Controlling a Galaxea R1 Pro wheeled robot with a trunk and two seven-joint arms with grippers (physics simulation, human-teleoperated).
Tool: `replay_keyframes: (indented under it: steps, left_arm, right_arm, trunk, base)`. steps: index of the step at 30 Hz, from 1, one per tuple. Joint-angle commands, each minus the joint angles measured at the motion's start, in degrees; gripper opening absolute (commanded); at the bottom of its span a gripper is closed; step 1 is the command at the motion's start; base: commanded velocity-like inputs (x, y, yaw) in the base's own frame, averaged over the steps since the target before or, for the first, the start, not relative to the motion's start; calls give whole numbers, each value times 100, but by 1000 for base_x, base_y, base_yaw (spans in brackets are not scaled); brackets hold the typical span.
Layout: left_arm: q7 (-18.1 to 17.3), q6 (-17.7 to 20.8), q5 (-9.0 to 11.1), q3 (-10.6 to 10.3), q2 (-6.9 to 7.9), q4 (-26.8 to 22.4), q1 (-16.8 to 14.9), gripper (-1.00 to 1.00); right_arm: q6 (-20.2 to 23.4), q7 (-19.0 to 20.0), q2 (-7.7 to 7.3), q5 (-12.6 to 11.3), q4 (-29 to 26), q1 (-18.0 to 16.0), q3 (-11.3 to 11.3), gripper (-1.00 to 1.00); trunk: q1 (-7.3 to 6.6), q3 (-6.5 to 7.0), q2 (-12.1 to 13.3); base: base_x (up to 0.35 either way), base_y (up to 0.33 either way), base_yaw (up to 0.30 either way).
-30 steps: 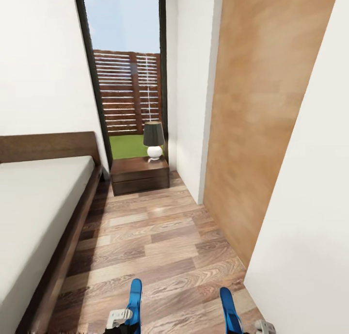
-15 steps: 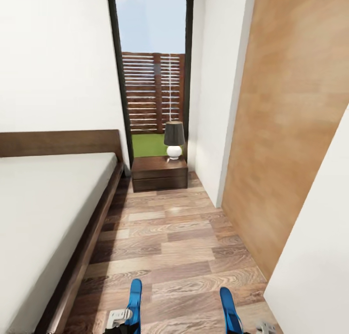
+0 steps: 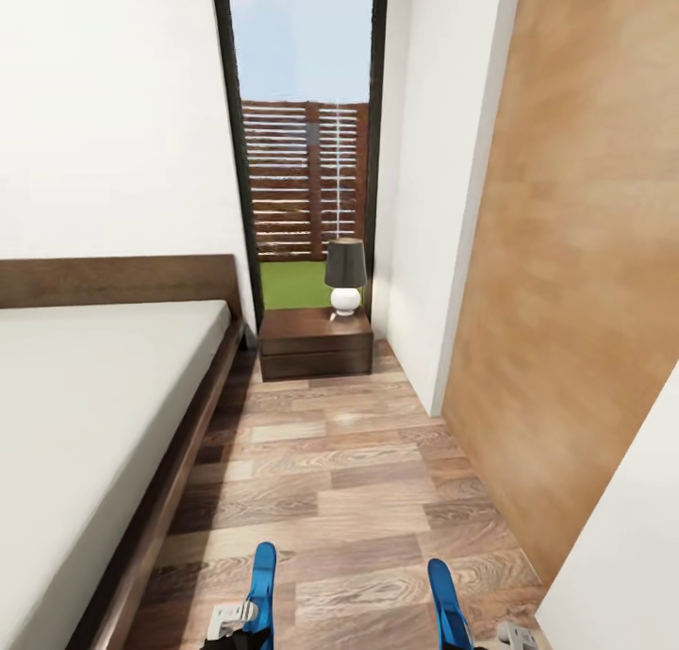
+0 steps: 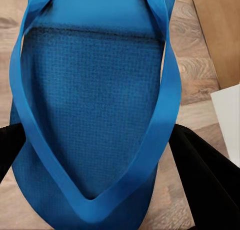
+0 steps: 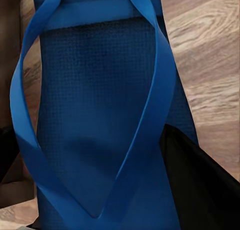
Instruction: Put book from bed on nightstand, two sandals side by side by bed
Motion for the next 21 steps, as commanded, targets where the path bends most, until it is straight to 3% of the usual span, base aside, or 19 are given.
replay_keyframes:
  steps: [1,21]
  left_arm:
    - [-32,-4,0,37,-2,8,-5,-100]
    - [-31,-4,0,34,-2,8,-5,-100]
  right_arm:
    - [12,17,-1,-24,3,-4,-9,-100]
    - [12,17,-1,-24,3,-3,-7,-100]
  trunk:
    - [3,-6,-2]
    - [3,-6,-2]
  base:
    - [316,0,0]
    - [317,0,0]
